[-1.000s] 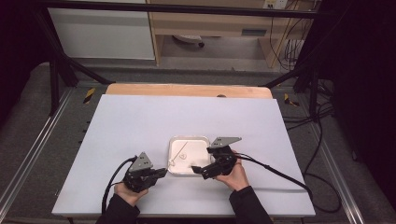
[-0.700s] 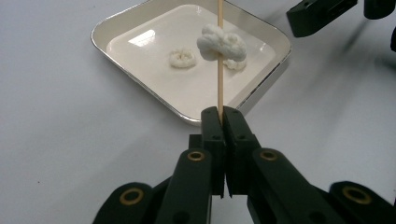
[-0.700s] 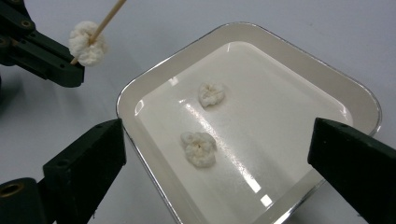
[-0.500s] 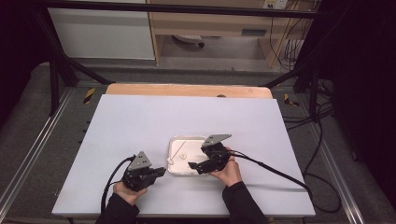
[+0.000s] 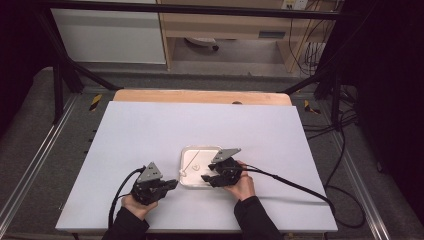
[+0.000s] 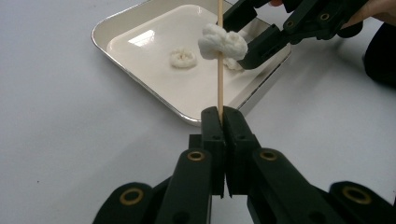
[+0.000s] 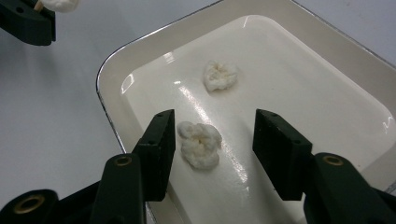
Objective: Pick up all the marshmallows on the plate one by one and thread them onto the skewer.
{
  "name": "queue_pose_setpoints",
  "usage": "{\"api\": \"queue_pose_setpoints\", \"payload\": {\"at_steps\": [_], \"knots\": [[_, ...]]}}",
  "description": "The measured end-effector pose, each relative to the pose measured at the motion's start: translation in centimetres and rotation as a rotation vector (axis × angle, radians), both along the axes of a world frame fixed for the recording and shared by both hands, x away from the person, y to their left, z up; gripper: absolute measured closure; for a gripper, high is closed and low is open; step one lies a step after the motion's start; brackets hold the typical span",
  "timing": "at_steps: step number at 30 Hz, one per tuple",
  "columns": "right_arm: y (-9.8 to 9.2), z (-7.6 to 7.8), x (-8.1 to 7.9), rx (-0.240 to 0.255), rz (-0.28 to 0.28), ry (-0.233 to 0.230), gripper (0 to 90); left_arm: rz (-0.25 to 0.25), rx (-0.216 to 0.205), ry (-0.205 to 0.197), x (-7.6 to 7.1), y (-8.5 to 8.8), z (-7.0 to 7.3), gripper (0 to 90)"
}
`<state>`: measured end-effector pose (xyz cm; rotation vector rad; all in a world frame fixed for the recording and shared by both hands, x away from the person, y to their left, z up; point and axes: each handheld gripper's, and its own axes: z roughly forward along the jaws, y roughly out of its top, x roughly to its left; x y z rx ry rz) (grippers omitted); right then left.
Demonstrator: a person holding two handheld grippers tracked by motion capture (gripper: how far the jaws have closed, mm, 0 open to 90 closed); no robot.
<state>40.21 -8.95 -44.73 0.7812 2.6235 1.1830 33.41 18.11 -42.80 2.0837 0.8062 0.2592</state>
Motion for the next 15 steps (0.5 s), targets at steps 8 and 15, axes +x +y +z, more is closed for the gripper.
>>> {"api": "queue_pose_setpoints", "payload": {"at_steps": [8,15], "knots": [[0.16,-0.41,-0.27,-0.018,0.033,-0.029,60.1,-0.003,-0.001,0.001,-0.03,-0.09,-0.02,88.1],[0.17,-0.43,-0.39,-0.02,0.043,-0.039,67.8,-0.007,-0.001,0.001,-0.08,-0.18,-0.02,88.2]]}}
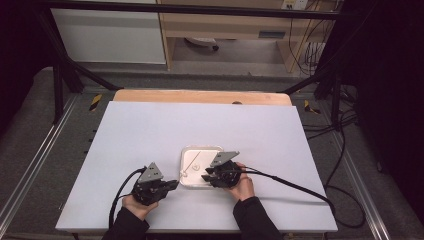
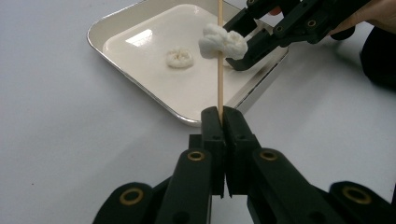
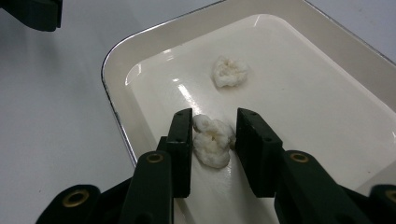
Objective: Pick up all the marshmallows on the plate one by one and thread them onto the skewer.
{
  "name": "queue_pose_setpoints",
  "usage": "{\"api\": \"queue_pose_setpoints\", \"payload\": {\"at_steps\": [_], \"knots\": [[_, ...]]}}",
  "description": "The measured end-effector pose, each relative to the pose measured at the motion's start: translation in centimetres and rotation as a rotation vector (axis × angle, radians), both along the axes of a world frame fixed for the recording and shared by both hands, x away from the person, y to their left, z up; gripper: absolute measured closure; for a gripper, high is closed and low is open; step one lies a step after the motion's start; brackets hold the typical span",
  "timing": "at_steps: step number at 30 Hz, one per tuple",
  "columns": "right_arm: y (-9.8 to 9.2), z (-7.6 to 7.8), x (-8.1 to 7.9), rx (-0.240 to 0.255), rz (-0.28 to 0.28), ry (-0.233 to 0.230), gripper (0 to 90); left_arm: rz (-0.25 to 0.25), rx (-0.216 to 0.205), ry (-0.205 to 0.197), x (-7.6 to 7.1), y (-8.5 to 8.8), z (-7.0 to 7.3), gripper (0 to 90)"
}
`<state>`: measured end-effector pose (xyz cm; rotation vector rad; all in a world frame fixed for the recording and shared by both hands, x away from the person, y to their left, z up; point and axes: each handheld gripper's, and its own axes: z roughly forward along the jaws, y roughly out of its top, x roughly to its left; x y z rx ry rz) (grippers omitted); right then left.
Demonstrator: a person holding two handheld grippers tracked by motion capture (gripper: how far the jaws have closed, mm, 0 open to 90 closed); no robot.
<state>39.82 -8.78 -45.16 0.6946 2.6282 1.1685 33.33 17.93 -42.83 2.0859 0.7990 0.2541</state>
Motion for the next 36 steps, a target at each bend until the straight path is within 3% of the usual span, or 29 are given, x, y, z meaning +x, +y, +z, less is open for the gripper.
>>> {"api": "queue_pose_setpoints", "payload": {"at_steps": [8,26,36], "knots": [[-0.2,0.3,0.0,0.011,-0.026,0.019,70.0,-0.005,-0.001,-0.003,-0.1,0.0,0.0,88.1],[-2.7,3.5,0.0,0.143,-0.075,0.077,70.7,-0.019,-0.003,-0.005,-0.3,-0.3,0.1,88.2],[-5.4,5.5,-0.4,0.271,-0.11,0.1,71.0,-0.027,-0.005,-0.007,-0.4,-0.5,0.1,88.2]]}}
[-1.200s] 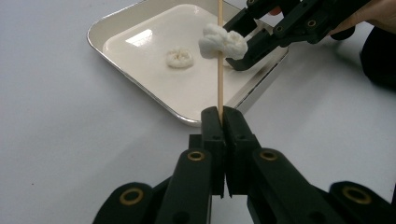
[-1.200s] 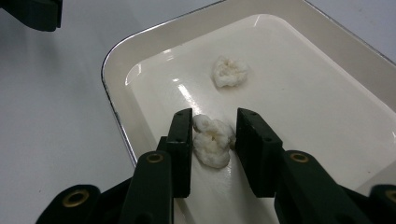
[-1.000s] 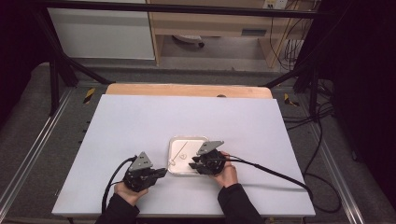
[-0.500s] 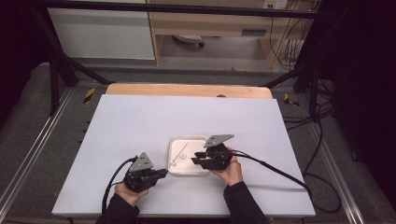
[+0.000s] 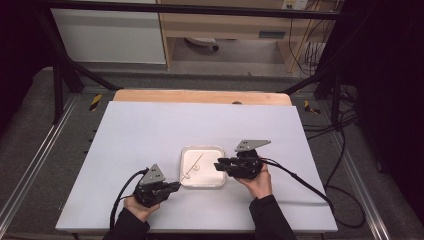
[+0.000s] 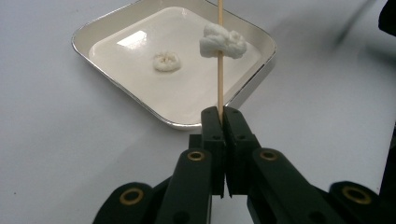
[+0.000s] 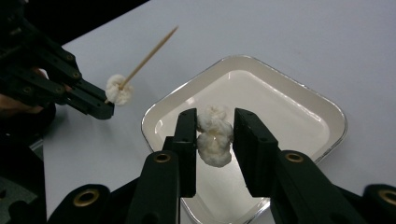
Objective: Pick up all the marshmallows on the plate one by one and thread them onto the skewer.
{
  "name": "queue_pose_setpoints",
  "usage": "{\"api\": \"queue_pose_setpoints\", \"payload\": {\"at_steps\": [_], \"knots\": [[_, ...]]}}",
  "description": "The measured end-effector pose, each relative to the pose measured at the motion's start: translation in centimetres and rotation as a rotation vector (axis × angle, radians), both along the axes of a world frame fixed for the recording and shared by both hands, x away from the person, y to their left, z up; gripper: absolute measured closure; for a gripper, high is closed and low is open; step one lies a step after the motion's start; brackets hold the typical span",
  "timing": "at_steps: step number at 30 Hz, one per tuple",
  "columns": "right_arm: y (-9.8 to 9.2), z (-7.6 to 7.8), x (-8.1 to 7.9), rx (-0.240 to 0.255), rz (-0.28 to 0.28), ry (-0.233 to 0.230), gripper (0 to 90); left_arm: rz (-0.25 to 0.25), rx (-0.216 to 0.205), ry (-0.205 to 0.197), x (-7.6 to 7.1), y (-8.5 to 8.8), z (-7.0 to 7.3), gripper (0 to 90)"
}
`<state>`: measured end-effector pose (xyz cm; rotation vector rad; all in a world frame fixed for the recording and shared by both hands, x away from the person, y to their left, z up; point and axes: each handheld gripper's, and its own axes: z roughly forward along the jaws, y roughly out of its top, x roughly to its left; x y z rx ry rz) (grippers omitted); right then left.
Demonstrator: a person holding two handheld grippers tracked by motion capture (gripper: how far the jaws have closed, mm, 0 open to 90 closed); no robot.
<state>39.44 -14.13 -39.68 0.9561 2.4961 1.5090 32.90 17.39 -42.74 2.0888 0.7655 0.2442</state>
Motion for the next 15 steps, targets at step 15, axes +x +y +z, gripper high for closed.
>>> {"api": "queue_pose_setpoints", "payload": {"at_steps": [15], "knots": [[-1.9,2.5,-0.3,0.14,-0.018,0.012,71.0,-0.015,-0.001,-0.004,-0.2,-0.3,0.0,88.2]]}}
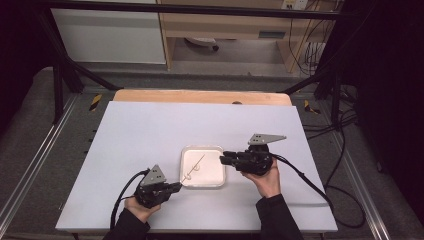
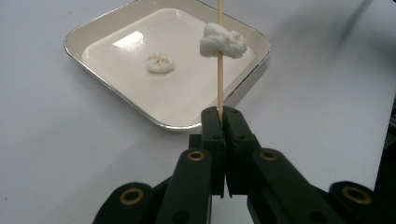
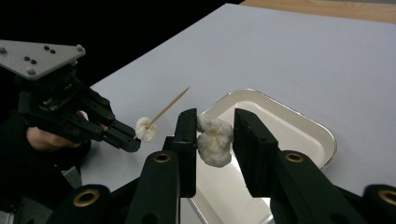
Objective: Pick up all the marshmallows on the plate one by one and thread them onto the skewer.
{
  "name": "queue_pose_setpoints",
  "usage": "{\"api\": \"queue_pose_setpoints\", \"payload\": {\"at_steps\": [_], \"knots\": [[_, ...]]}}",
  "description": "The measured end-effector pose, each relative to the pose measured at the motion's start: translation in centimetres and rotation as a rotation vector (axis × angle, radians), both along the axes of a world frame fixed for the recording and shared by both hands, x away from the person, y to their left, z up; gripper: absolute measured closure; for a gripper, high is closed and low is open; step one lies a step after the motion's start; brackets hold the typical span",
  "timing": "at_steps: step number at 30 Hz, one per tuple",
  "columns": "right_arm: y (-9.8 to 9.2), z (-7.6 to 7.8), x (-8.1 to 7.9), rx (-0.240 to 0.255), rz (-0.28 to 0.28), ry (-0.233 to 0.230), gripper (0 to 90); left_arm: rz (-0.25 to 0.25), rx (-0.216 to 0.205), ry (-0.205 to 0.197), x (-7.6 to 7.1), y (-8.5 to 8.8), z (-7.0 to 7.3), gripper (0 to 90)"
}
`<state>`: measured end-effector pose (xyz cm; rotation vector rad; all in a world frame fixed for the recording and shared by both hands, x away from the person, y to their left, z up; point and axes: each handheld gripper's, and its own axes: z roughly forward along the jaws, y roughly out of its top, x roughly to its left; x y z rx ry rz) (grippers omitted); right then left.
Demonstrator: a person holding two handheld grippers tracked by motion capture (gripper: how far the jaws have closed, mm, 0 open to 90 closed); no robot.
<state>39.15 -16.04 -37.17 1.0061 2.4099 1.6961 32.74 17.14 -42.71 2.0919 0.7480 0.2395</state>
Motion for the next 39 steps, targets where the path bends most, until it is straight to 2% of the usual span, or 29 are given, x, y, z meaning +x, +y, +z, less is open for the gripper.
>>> {"api": "queue_pose_setpoints", "payload": {"at_steps": [6,15,28,39], "knots": [[0.0,0.8,0.1,0.038,0.0,0.006,70.9,-0.006,0.001,-0.001,0.0,-0.1,0.0,88.2],[0.9,1.4,0.7,0.075,0.016,0.024,70.7,-0.014,0.002,-0.003,-0.2,-0.3,0.0,88.2],[2.3,0.5,1.9,0.101,0.041,0.083,70.8,-0.028,0.003,-0.013,-0.4,-0.5,0.1,88.2],[2.7,0.0,2.0,0.104,0.07,0.11,71.0,-0.034,0.003,-0.016,-0.4,-0.6,0.1,88.2]]}}
